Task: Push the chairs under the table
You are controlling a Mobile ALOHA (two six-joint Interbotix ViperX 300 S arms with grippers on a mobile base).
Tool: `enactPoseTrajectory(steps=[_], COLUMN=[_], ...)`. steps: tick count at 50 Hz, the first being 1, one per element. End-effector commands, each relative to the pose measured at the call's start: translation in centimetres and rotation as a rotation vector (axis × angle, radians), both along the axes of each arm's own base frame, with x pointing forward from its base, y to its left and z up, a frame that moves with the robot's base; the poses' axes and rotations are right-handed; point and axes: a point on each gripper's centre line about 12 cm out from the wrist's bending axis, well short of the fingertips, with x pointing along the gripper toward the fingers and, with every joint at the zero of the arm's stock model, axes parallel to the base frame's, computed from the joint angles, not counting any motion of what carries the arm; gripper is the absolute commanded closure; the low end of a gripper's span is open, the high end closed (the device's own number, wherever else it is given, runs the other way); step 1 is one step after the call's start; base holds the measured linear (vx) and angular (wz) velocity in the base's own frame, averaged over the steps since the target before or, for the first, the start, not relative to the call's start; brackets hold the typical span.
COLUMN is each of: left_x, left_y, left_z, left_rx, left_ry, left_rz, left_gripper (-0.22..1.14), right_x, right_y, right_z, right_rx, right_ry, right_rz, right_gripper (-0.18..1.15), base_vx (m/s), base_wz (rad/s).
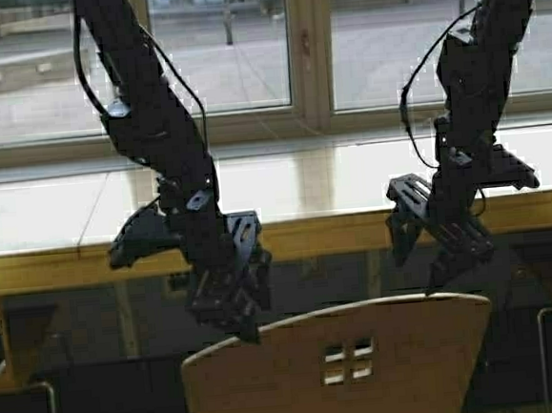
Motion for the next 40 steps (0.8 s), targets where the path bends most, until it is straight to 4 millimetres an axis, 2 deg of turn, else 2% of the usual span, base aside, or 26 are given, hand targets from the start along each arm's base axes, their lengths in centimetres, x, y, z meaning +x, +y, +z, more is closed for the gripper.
enactPoseTrajectory(steps=[1, 18, 25, 34, 40], left_x=[0.7, 1.5, 1.9, 2.6, 3.0], left_y=[-0.5, -0.6, -0.6, -0.6, -0.5], left_z=[0.5, -1.4, -2.2, -3.1, -3.8], left_rx=[-0.018, -0.011, -0.010, -0.013, -0.017], left_ry=[-0.018, 0.001, 0.006, 0.012, 0.018], left_rz=[0.036, 0.079, 0.091, 0.100, 0.108], left_gripper=[0.04, 0.04, 0.04, 0.04, 0.04], right_x=[0.8, 0.6, 0.4, 1.0, 1.8], right_y=[0.0, -0.5, -1.3, -2.1, -2.0], right_z=[0.7, -1.9, -2.9, -3.8, -4.3], right_rx=[0.004, -0.002, -0.007, -0.008, 0.002], right_ry=[-0.027, 0.024, 0.047, 0.053, 0.048], right_rz=[0.006, -0.005, -0.022, -0.046, -0.047], right_gripper=[0.05, 0.05, 0.05, 0.05, 0.05], base_vx=[0.00, 0.00, 0.00, 0.00, 0.00], base_wz=[0.00, 0.00, 0.00, 0.00, 0.00])
